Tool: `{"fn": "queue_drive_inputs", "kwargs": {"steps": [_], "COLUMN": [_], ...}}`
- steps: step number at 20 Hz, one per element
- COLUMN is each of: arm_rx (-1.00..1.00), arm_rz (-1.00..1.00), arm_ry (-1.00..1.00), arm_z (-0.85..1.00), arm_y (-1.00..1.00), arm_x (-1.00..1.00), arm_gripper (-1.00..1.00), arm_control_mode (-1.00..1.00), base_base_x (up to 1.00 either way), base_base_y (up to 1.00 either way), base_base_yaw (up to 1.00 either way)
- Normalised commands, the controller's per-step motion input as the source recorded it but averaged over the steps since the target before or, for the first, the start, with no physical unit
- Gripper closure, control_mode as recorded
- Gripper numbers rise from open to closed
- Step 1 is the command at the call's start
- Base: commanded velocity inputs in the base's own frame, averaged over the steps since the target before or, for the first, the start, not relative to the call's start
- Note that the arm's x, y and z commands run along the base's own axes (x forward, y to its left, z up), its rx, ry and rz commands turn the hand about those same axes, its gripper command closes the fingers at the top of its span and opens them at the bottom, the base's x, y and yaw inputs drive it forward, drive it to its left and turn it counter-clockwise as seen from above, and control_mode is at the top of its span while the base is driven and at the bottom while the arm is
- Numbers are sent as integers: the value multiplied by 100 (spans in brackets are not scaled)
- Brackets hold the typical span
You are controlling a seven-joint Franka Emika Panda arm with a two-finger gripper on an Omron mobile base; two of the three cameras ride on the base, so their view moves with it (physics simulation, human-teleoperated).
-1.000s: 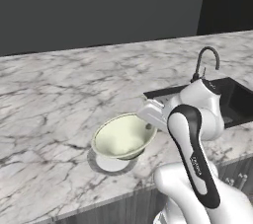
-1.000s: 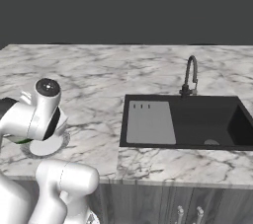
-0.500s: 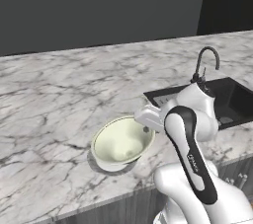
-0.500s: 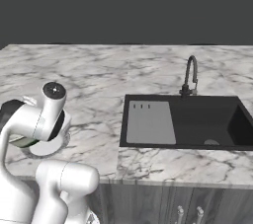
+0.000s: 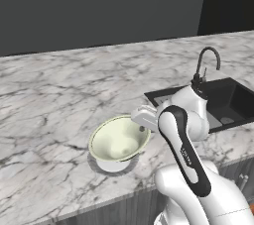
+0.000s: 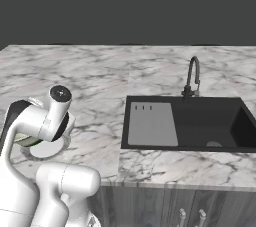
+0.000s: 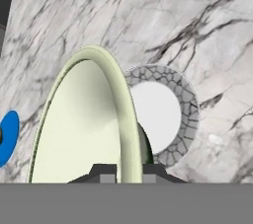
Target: Move the bowls from the cabinet to the plates on the dining table.
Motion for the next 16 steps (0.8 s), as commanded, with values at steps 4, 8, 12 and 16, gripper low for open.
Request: {"fn": "queue_drive_inputs", "kwargs": {"steps": [4,8,12,16], "arm_rx": [4,2,2,0], "arm_rz": [0,0,1,2], "arm_ry": [0,0,0,0], "arm_z": [-30,-29,-11,-20], "arm_y": [11,15,14,5], "arm_x": [23,20,0,0], "arm_gripper": [100,100,100,100], "arm_control_mode": [-100,-100,-100,-100], "base_base_x": [0,0,0,0], "base_base_y": [0,0,0,0], "base_base_yaw": [0,0,0,0]}}
